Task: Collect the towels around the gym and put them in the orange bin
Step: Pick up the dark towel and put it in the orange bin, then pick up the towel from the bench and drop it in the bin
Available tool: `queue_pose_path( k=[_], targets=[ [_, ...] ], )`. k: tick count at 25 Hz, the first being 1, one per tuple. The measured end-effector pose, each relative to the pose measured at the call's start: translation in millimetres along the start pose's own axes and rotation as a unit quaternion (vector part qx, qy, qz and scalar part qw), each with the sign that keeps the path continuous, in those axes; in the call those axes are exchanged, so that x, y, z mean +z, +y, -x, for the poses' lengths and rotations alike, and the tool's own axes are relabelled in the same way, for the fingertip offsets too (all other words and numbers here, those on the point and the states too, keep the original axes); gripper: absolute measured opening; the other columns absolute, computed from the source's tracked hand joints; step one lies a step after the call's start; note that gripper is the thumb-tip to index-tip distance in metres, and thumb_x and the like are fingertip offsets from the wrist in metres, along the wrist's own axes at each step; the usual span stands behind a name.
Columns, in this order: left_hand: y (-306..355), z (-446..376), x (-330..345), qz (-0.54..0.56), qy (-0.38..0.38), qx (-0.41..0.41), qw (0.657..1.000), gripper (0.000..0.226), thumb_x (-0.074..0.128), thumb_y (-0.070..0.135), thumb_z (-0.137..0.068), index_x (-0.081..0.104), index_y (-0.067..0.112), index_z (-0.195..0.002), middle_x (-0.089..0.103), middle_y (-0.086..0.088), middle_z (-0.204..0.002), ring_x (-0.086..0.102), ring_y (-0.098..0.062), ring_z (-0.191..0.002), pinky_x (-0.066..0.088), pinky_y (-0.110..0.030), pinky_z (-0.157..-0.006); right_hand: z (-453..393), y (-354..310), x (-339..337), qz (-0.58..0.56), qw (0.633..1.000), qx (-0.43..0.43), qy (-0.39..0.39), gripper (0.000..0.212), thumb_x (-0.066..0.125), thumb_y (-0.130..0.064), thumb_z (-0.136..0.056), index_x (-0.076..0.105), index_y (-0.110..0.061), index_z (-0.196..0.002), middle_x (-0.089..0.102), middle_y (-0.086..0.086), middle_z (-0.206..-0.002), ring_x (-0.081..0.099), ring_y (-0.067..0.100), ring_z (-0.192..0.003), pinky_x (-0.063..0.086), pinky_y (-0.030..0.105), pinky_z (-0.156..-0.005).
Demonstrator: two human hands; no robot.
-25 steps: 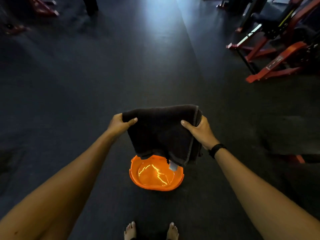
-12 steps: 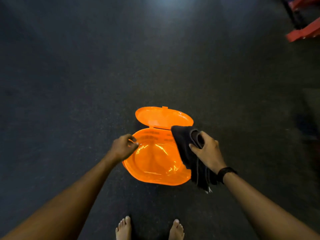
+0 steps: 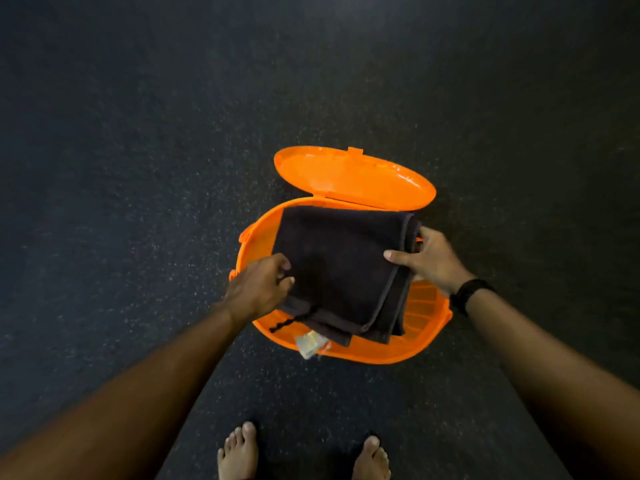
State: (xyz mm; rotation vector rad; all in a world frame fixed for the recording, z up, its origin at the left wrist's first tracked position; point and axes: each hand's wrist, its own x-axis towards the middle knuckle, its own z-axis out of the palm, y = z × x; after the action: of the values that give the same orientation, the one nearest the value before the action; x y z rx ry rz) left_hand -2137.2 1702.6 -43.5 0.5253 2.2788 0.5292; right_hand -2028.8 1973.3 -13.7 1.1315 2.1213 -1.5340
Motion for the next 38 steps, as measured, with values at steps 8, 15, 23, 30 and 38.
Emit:
queue_pose_path(
  k=[8,15,23,30,38],
  targets=[
    [-12.0,9.5,-1.9,-0.123,-0.020,-0.002,0.992,0.065,0.061,0.047,-0.087,0.037,0.021,-0.141,0.046,-0.007,-0.140,0.045,-0.027,-0.128,0.044,-0.049,-0.099,-0.7,13.4,22.9,0.236,0.968,-0.044,0.077,0.061,0.065,-0.025,-0.088,0.036,-0.017,-0.142,0.037,0.009,-0.147,0.035,0.025,-0.136,0.033,0.039,-0.108],
    [66.0,54.0,-122.3,-0.054,0.019,0.015,0.998,0.072,0.064,0.053,-0.082,0.041,0.017,-0.140,0.047,-0.010,-0.139,0.046,-0.026,-0.126,0.045,-0.046,-0.099,63.6,-115.1,-30.8,0.146,0.986,-0.060,0.050,0.059,0.068,-0.034,-0.086,0.043,-0.016,-0.137,0.042,0.010,-0.144,0.042,0.026,-0.130,0.037,0.036,-0.099],
    [162.4,192.2,-302.5,0.065,0.134,0.009,0.989,0.067,0.067,0.048,-0.082,0.046,0.014,-0.136,0.050,-0.009,-0.138,0.050,-0.023,-0.124,0.044,-0.036,-0.098,211.8,-302.1,-112.7,0.117,0.990,-0.058,0.058,0.069,0.069,-0.041,-0.083,0.039,-0.016,-0.140,0.038,0.009,-0.147,0.038,0.026,-0.134,0.038,0.037,-0.099],
    [214.4,381.2,-445.1,0.150,0.257,-0.001,0.955,0.066,0.068,0.047,-0.082,0.046,0.017,-0.137,0.050,-0.007,-0.138,0.049,-0.022,-0.124,0.043,-0.037,-0.099,366.9,-458.5,-157.9,0.139,0.970,-0.194,0.049,0.079,0.070,-0.052,-0.077,0.038,-0.020,-0.141,0.039,0.007,-0.146,0.041,0.025,-0.132,0.039,0.035,-0.095],
    [224.8,580.3,-500.5,0.156,0.458,-0.065,0.873,0.066,0.071,0.049,-0.078,0.053,0.014,-0.132,0.055,-0.006,-0.132,0.054,-0.021,-0.118,0.042,-0.031,-0.096,498.6,-572.4,-138.6,0.160,0.901,-0.402,-0.026,0.077,0.071,-0.053,-0.076,0.041,-0.018,-0.138,0.041,0.008,-0.145,0.040,0.023,-0.133,0.036,0.034,-0.104]
  ],
)
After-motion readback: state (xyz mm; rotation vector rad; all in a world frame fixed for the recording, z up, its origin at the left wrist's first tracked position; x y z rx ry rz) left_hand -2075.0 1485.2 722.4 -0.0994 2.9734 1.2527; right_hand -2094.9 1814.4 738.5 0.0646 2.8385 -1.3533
